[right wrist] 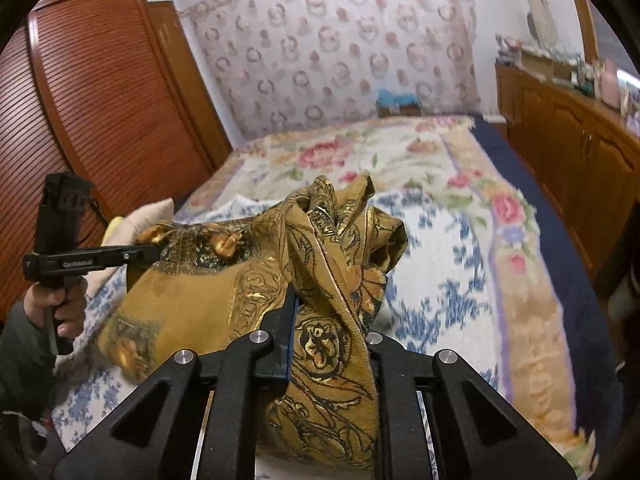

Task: Fold small clothes
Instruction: 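Grasp the folded bundle with both tools and lift it off the quilt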

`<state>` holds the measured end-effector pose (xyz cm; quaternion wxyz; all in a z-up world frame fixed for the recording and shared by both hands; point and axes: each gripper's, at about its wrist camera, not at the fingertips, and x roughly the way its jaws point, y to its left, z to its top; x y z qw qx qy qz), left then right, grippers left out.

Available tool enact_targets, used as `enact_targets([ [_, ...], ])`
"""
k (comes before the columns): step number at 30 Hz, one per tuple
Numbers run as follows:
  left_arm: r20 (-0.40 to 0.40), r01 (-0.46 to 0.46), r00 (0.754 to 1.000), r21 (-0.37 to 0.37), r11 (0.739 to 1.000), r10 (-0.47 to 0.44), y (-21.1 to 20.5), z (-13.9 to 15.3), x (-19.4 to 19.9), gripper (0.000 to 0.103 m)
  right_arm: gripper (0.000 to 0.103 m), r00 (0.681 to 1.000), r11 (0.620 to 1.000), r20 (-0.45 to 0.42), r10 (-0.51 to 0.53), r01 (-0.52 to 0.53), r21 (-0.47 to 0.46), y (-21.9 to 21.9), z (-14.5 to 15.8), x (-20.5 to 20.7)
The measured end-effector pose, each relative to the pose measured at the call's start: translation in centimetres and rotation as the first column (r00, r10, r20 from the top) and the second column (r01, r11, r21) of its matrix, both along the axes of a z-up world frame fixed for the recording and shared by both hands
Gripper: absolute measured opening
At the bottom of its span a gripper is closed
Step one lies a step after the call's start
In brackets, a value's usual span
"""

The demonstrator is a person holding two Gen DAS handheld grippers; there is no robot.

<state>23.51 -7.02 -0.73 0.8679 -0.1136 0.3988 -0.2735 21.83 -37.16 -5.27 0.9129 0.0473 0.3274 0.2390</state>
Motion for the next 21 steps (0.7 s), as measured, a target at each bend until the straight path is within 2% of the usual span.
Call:
enact_targets([
  [5, 0.111, -0.033, 0.993, 0.01, 0.999, 0.032, 1.5, 3.6, -1.8, 0.004, 0.011, 0.998, 0.999, 0.055, 0.03, -0.029, -0.016, 1.2, 3.0, 0.2],
  [9, 0.17, -0.075, 0.983, 0.016, 0.997, 0.071, 3.4, 5.3, -2.6, 0.004, 0.011, 0.995, 0.997, 0.082, 0.064, -0.061, -0.037, 2.7, 4.6, 1.0],
  [14, 0.239, -0.154, 0.961, 0.038, 0.987, 0.141, 5.9, 6.2, -4.0, 0.004, 0.011, 0.986, 0.989, 0.098, 0.138, -0.132, -0.067, 5.9, 5.8, 2.8],
  [21, 0.279, -0.278, 0.925, 0.026, 0.96, 0.26, 12.0, 6.2, -5.7, 0.004, 0.011, 0.957, 0.957, 0.104, 0.272, -0.258, -0.129, 13.1, 7.3, 5.4],
])
